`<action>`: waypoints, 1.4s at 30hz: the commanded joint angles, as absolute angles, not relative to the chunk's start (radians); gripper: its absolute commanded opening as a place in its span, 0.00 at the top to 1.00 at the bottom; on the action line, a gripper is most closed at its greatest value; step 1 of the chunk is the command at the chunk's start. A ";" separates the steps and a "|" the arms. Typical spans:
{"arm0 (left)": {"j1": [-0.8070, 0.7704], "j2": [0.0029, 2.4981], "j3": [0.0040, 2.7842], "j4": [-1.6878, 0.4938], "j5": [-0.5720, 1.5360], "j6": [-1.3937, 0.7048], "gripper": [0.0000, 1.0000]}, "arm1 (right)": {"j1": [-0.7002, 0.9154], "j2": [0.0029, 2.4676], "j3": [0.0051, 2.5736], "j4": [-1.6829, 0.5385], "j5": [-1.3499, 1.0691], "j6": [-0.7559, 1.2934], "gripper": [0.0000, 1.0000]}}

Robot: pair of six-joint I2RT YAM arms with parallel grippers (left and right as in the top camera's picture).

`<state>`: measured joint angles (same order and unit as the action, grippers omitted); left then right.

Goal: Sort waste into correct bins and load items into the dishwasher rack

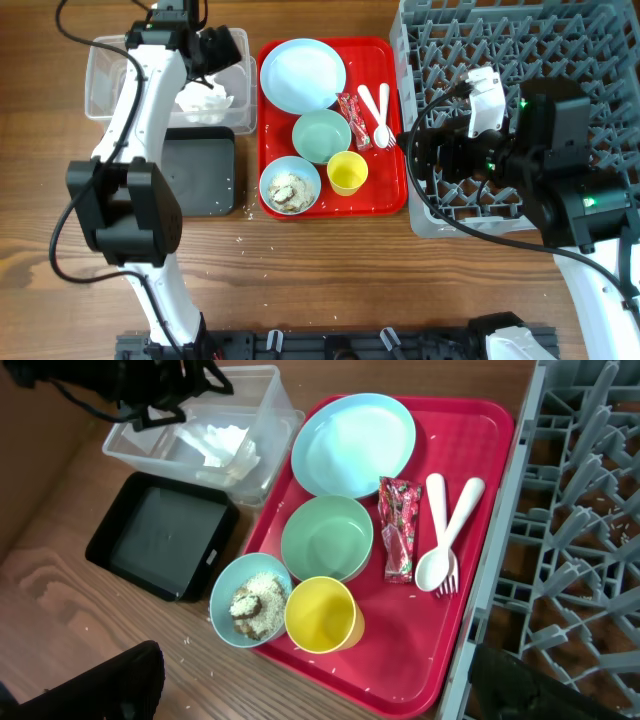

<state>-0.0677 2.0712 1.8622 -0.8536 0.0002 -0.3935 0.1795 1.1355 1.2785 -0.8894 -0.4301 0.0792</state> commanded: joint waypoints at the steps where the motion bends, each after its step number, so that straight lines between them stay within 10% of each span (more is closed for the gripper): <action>1: -0.175 1.988 1.865 -0.836 0.229 -0.264 0.01 | 0.176 1.161 1.298 -0.883 -0.450 0.091 0.00; 18: -0.389 1.996 1.864 -0.932 0.155 -0.326 0.14 | 0.179 1.436 1.298 -0.737 -0.381 0.374 0.15; 42: -0.559 2.310 1.864 -0.698 0.032 -0.246 0.37 | 0.116 1.074 1.298 -0.989 -0.170 0.366 0.16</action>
